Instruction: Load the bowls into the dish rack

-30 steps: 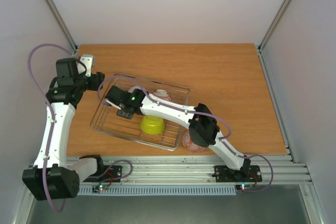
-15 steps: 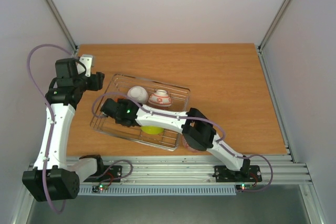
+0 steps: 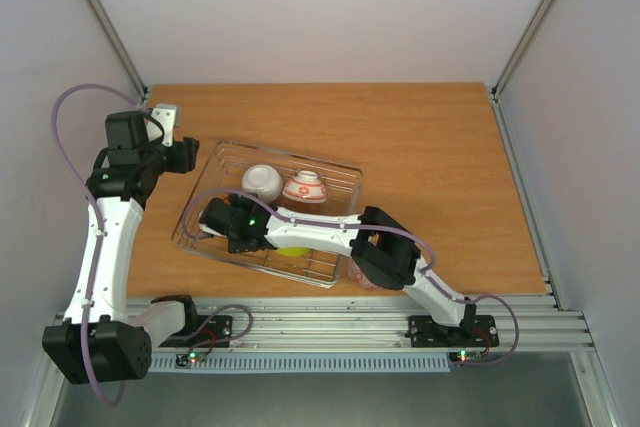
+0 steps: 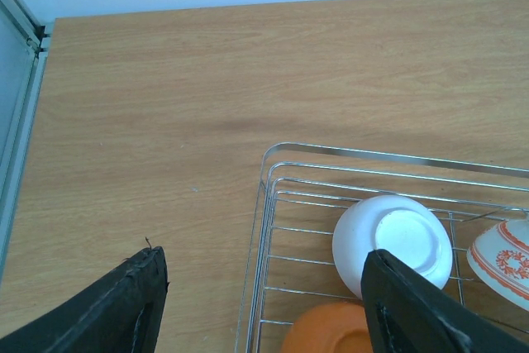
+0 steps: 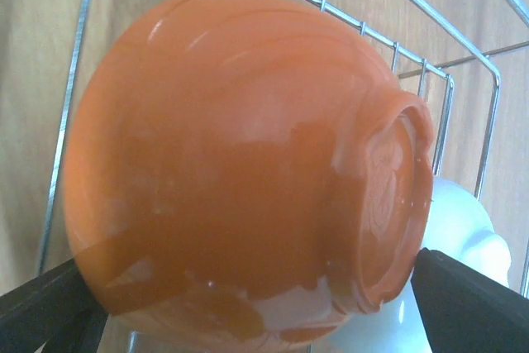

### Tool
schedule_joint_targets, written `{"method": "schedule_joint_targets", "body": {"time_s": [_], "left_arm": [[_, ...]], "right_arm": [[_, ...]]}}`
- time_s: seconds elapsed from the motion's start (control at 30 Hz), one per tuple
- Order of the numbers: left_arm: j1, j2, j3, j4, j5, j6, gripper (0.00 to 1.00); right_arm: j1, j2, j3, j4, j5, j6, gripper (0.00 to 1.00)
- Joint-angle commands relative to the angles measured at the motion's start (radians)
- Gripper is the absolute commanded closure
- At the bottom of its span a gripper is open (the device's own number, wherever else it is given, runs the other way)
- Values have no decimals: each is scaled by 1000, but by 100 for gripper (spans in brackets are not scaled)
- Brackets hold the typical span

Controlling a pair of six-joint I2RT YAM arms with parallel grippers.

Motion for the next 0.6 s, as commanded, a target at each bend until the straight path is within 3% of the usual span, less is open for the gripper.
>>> {"method": "schedule_joint_targets", "body": {"time_s": [0.0,0.43,0.57], "left_arm": [[6,-14,-11,51,6,-5,35],[6,-11,-13,51,15,-3,35],[6,-8,-11,46,28,-2,34]], "right_arm": [[14,-95,-58,37,-62,-18,1],[21,-323,-191,66,-223,-4,1],[-1,-388,-174,44,-161,79,16]]}}
